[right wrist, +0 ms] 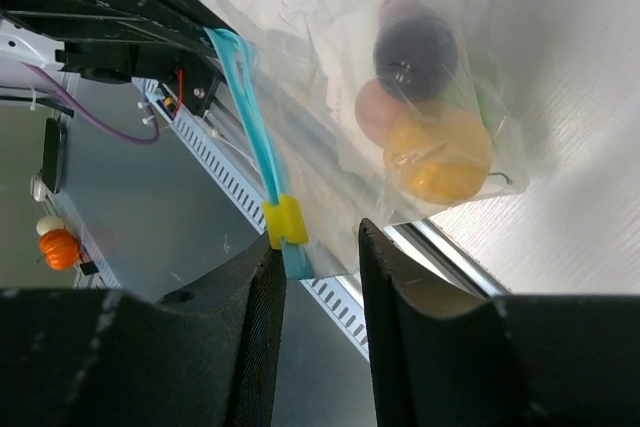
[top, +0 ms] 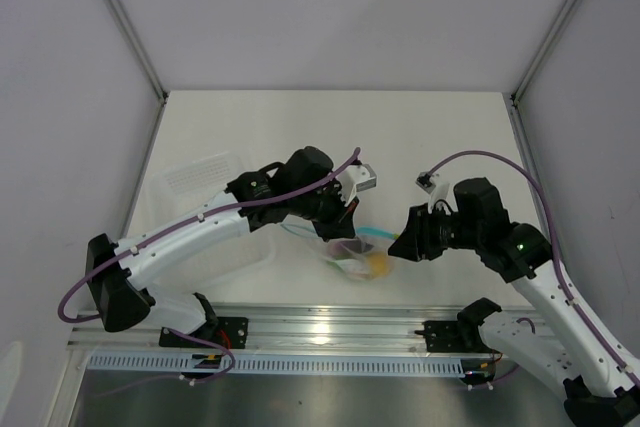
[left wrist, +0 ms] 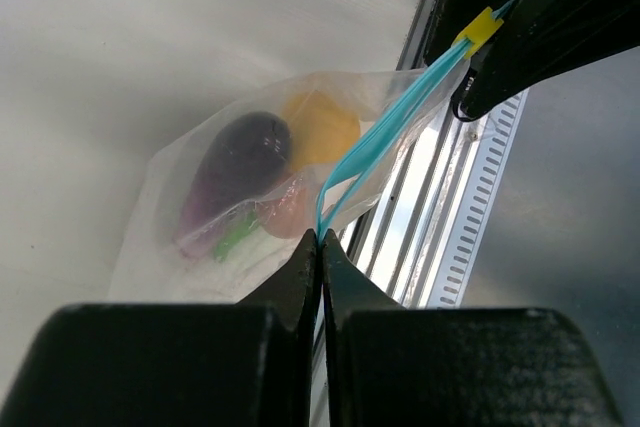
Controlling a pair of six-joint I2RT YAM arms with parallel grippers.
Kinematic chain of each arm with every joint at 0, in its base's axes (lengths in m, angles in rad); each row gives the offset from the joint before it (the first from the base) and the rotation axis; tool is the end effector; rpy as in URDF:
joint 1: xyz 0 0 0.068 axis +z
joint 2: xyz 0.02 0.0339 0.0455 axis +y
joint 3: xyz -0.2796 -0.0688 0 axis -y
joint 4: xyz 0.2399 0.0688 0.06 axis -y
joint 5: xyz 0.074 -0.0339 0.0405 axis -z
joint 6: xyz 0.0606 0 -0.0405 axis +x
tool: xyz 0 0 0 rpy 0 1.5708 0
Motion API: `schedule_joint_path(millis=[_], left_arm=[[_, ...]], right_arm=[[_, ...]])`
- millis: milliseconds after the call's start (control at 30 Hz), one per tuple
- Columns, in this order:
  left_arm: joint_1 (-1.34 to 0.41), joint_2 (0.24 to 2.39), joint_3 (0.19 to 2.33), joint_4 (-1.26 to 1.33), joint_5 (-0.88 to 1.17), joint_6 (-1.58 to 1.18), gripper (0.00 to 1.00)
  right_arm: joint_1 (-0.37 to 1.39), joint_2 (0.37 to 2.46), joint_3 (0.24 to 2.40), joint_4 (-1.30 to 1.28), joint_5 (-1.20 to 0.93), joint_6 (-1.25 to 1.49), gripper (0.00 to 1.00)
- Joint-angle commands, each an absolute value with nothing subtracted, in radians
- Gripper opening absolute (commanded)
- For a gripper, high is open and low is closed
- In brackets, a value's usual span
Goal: Place the food in the zip-top bag and seal the zipper
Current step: Zip the zipper food storage bag at the center of the board.
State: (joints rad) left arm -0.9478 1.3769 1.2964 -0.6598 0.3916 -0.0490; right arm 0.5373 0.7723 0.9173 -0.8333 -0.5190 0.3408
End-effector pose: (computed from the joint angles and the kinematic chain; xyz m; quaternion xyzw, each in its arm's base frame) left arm 0.1598 -0.2621 0.3407 0.4606 0.7743 -0.3455 0.2625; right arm 0.1102 0.1007 0.3222 -0.1948 0.8590 0.3855 0.2750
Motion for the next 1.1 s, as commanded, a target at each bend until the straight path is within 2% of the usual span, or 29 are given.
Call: schedule_joint_path(millis=[0, 100, 200, 267, 300, 333, 367, 500, 567, 600, 700, 867, 1067], left_arm=[[-0.94, 1.378, 1.336, -0.663, 0.39, -0.066, 0.0], [-0.937, 1.374, 1.332, -0.663, 0.393, -0.069, 0.01], [-0.934, 1.373, 1.33, -0.663, 0.403, -0.069, 0.01], [-0.934, 1.373, 1.33, -0.663, 0.405, -0.068, 0.01], [-0.933, 1.373, 1.333, -0.663, 0.41, -0.066, 0.01], [-0.93, 1.373, 1.33, -0.664, 0.413, -0.066, 0.01], [-0.928, 1.373, 1.328, -0.663, 0.42, -0.066, 0.0], [-0.92, 1.361, 1.312, -0.631, 0.507, -0.046, 0.01], [-0.919, 1.347, 1.312, -0.597, 0.54, -0.02, 0.12], [-0.919, 1.338, 1.312, -0.582, 0.56, -0.014, 0.24], [-0.919, 1.313, 1.328, -0.514, 0.624, -0.002, 0.43], [-0.92, 1.373, 1.413, -0.453, 0.748, -0.02, 0.57], [-0.948, 1.447, 1.459, -0.425, 0.765, -0.023, 0.64]], right_arm=[[0.529, 0.753, 0.908, -0.807, -0.495, 0.356, 0.37], [0.525, 0.749, 0.905, -0.801, -0.486, 0.365, 0.35], [0.52, 0.744, 0.897, -0.784, -0.483, 0.368, 0.26], [0.517, 0.746, 0.893, -0.773, -0.482, 0.373, 0.19], [0.515, 0.746, 0.89, -0.77, -0.48, 0.371, 0.13], [0.512, 0.742, 0.887, -0.766, -0.476, 0.373, 0.04], [0.509, 0.739, 0.882, -0.759, -0.476, 0.374, 0.0], [0.5, 0.736, 0.87, -0.715, -0.498, 0.371, 0.0], [0.497, 0.741, 0.87, -0.69, -0.532, 0.365, 0.0], [0.497, 0.741, 0.868, -0.684, -0.547, 0.359, 0.0], [0.497, 0.745, 0.868, -0.664, -0.598, 0.342, 0.0], [0.497, 0.779, 0.879, -0.641, -0.692, 0.316, 0.0], [0.495, 0.793, 0.888, -0.634, -0.75, 0.302, 0.0]])
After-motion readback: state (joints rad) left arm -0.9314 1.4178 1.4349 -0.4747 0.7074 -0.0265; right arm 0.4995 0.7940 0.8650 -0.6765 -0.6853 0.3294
